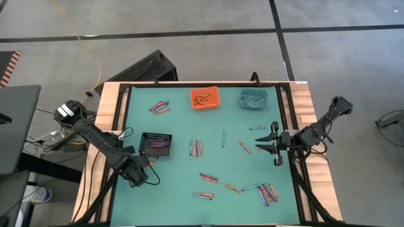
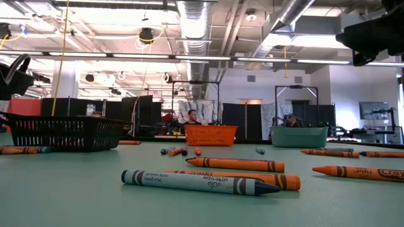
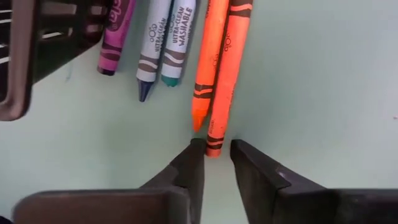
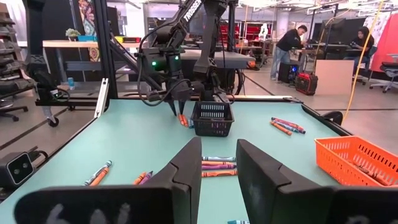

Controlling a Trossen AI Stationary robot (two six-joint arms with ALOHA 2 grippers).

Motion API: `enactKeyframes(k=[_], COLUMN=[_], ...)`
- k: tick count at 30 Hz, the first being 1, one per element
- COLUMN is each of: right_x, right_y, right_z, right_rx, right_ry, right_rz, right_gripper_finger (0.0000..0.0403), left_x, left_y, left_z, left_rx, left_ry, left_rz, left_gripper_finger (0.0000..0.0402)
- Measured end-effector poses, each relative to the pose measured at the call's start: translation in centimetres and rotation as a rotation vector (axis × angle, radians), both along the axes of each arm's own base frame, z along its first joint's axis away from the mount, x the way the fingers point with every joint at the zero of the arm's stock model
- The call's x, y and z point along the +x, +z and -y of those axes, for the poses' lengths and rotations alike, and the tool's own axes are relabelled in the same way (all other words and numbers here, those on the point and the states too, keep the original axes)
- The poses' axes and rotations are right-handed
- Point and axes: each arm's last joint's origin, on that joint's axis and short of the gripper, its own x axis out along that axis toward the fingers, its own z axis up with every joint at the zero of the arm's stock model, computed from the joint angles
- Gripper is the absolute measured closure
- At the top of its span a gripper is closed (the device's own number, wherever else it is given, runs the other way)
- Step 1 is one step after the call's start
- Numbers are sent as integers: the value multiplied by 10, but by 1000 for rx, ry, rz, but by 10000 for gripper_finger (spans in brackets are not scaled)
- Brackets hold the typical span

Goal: Sort crayons

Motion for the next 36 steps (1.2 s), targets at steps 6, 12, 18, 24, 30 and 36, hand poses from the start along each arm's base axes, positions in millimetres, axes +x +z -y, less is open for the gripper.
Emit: enactKeyframes(k=[6,12,18,24,30,36], right_x=[0,0,0,0,0,0], right_y=[0,0,0,0,0,0], right_z=[0,0,0,0,0,0], right_rx=[0,1,1,2,1,4], right_ry=[0,0,0,0,-2,-6], right_rz=[0,0,0,1,1,4], right_gripper_finger=[296,296,296,296,296,296], left_x=[0,0,9,22,55,101], left_y=[0,1,12,35,65,82], left_z=[0,0,9,22,21,-15], left_rx=[-1,-1,-58,-169,-77,96], left_ry=[4,5,-40,-70,-149,-259], left_rz=[-3,-2,11,46,314,597], left_gripper_finger=[381,396,392,392,391,391])
